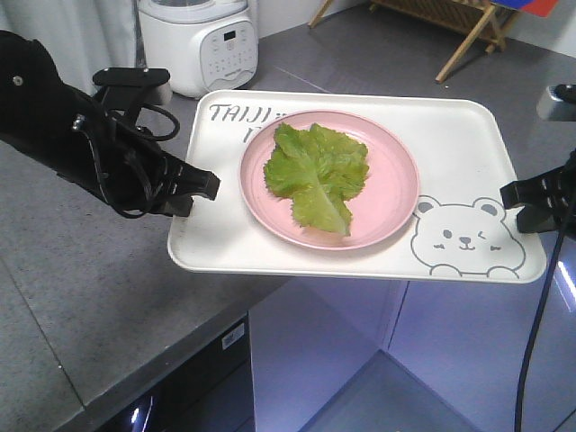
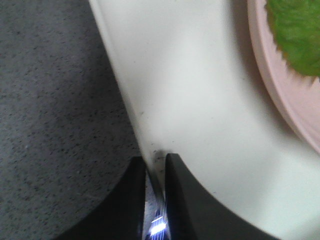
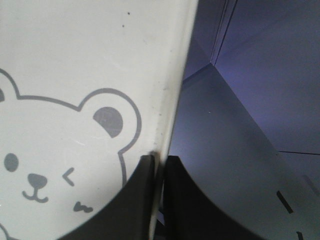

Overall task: Transfer vegetables to tray and serve
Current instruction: 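Hold the tray level while the base turns away from the counter, then hold the tray while driving toward the counter with the stove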

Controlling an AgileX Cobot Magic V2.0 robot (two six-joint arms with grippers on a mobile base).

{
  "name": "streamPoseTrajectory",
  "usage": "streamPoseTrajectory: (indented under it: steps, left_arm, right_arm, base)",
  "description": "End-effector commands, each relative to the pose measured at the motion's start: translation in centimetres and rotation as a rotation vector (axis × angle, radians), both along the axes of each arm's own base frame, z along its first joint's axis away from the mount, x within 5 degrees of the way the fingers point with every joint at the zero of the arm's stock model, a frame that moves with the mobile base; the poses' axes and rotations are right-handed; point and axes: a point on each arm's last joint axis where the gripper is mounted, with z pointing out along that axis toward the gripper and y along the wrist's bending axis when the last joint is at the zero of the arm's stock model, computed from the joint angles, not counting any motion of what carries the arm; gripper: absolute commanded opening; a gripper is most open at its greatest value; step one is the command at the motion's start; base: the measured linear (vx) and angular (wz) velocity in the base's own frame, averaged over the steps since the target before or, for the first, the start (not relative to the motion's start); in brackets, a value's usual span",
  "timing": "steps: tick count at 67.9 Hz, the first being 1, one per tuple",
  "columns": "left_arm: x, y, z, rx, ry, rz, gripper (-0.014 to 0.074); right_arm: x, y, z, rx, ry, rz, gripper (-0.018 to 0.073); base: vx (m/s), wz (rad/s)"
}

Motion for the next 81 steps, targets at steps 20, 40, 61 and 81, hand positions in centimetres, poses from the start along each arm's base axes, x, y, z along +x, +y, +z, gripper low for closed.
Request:
streamPoseTrajectory:
  steps: [20, 40, 61, 81]
  left_arm:
    - [-0.92, -1.46, 3.22, -0.188, -0.108, -0.019, -0.0006]
    - [-0.92, -1.46, 3.22, -0.188, -0.108, -0.019, -0.0006]
    - [-0.92, -1.46, 3.22, -0.188, -0.108, -0.019, -0.0006]
    - [-0.92, -1.46, 3.22, -0.188, -0.108, -0.019, -0.0006]
  right_arm:
    - [-0.51, 1.60, 2.53, 0.126, -0.093, 0.038, -0.0006]
    - [-0.51, 1.60, 2.53, 0.126, -0.093, 0.038, -0.0006]
    - [-0.51, 1.60, 2.53, 0.126, -0.093, 0.038, -0.0006]
    - [-0.51, 1.60, 2.53, 0.126, -0.093, 0.038, -0.0006]
  base:
    - [-0.01, -0.33]
    - [-0.01, -0.35]
    - [-0.01, -0.37]
    - [-0.01, -0.34]
